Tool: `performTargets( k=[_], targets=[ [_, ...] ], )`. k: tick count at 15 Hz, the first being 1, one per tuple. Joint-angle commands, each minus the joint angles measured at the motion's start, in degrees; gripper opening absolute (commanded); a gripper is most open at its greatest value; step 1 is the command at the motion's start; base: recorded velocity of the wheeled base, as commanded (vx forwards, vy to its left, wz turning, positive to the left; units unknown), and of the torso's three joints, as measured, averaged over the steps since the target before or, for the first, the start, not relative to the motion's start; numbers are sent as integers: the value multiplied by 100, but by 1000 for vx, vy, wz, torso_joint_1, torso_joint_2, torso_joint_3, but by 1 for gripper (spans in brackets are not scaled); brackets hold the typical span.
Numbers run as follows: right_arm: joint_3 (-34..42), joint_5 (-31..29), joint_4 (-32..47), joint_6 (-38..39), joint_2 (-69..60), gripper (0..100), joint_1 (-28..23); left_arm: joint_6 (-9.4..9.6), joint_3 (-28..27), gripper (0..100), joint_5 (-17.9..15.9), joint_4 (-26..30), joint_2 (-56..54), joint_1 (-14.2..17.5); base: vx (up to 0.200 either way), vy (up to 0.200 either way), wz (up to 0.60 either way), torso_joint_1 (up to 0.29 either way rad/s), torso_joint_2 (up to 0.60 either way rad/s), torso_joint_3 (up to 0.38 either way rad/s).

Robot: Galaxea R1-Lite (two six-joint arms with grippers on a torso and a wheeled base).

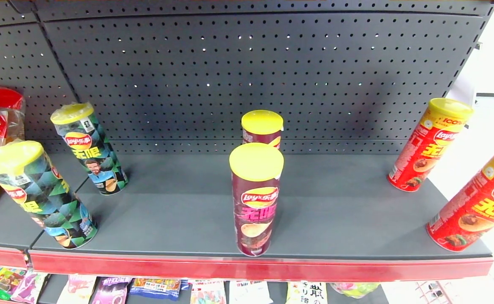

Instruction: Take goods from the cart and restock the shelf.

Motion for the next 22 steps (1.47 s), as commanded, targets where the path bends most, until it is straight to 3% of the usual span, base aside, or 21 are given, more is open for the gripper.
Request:
performTargets(
  k=[1, 2, 3, 4, 7, 9, 10, 12, 13, 14, 15, 17, 20, 21, 22],
  targets=[
    [799, 636, -815, 106, -319, 100, -26, -2, 820, 100, -61, -1325, -72, 16, 0, 0, 0, 0, 0, 0],
    [1194, 777, -1307, 97, -319, 100, -26, -2, 1427, 100, -88, -2335, -72, 16, 0, 0, 0, 0, 0, 0],
    [1915, 777, -2212, 62, -311, 100, -26, 51, 2297, 100, -79, -3830, -72, 16, 0, 0, 0, 0, 0, 0],
    [2390, 882, -3214, 79, -311, 100, -17, 236, 2701, 100, -123, -4621, -64, 7, 0, 0, 0, 0, 0, 0],
    [2697, 785, -3917, 123, -311, 100, -26, 244, 2754, 100, 220, -4480, -64, 60, 0, 0, 0, 0, 0, 0],
    [2671, 1190, -3812, 326, -319, 100, 62, 271, 2754, 100, 167, -4454, 182, 1132, 0, 0, 0, 0, 0, 0],
    [2662, 1383, -3750, 273, -416, 100, 264, 262, 2754, 100, 79, -4436, 139, 1352, 0, 0, 0, 0, 0, 0],
    [2653, 1374, -3750, 211, -618, 100, 370, 288, 2754, 100, -264, -4410, -327, 1114, 0, 0, 0, 0, 0, 0],
    [2671, 1199, -3777, 211, -864, 100, 387, 499, 2745, 100, -598, -4374, -591, 930, 0, 0, 0, 0, 0, 0],
    [2680, 996, -3812, 211, -864, 100, 387, 526, 2754, 100, -606, -4374, -600, 939, 0, 0, 0, 0, 0, 0],
    [2715, 399, -3575, 290, -864, 100, 405, 534, 2754, 100, -606, -4374, -600, 947, 0, 0, 0, 0, 0, 0],
    [2706, 390, -3566, 440, -864, 100, 405, 570, 2754, 100, -589, -4374, -600, 947, 0, 0, 0, 0, 0, 0],
    [2715, 416, -3575, 493, -864, 100, 414, 288, 2754, 100, -369, -4383, -600, 965, 0, 0, 0, 0, 0, 0],
    [2715, 408, -3575, 484, -864, 100, 414, 350, 2754, 100, -448, -4392, -600, 965, 0, 0, 0, 0, 0, 0],
    [2715, 416, -3566, 440, -864, 100, 414, 578, 2754, 100, -624, -4374, -600, 965, 0, 0, 0, 0, 0, 0]
  ],
)
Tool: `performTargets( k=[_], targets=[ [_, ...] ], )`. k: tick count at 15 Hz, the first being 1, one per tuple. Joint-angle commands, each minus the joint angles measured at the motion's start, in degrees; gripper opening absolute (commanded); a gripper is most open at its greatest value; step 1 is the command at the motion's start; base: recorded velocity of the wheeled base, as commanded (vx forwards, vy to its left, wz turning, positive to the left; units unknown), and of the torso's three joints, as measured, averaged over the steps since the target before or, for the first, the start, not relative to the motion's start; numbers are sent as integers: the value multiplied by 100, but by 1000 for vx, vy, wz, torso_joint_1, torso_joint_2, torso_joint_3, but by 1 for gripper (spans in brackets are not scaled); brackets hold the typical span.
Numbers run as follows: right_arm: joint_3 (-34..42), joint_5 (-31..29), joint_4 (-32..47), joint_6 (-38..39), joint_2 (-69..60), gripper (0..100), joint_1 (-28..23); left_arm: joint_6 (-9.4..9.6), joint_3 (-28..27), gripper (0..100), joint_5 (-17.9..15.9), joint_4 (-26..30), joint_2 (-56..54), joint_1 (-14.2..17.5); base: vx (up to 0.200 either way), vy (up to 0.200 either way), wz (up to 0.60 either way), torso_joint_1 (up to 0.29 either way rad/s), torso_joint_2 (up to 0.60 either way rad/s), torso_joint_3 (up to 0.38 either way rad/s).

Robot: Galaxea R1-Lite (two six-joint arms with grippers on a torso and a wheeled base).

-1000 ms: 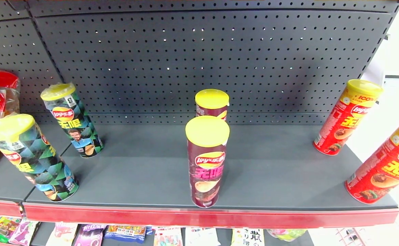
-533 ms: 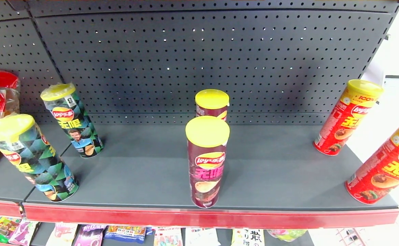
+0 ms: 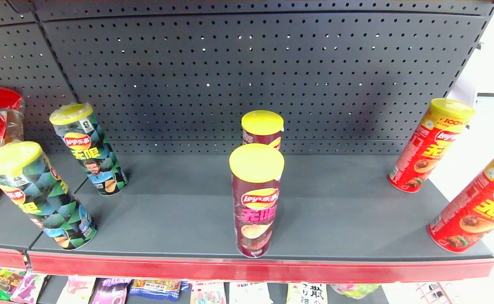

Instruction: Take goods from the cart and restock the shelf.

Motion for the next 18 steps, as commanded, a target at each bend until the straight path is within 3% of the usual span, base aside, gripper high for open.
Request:
performTargets(
  k=[1, 3, 18],
  targets=[
    [0, 1, 2, -9, -7, 100, 1, 37, -9, 100, -94, 21, -2, -4, 0, 0, 0, 0, 0, 0],
    [0, -8, 2, -9, -7, 100, 1, -86, -9, 100, -67, 21, -2, -4, 0, 0, 0, 0, 0, 0],
    [0, -17, 2, -9, -7, 100, 1, -59, 0, 100, -41, 12, -2, -4, 0, 0, 0, 0, 0, 0]
  ],
)
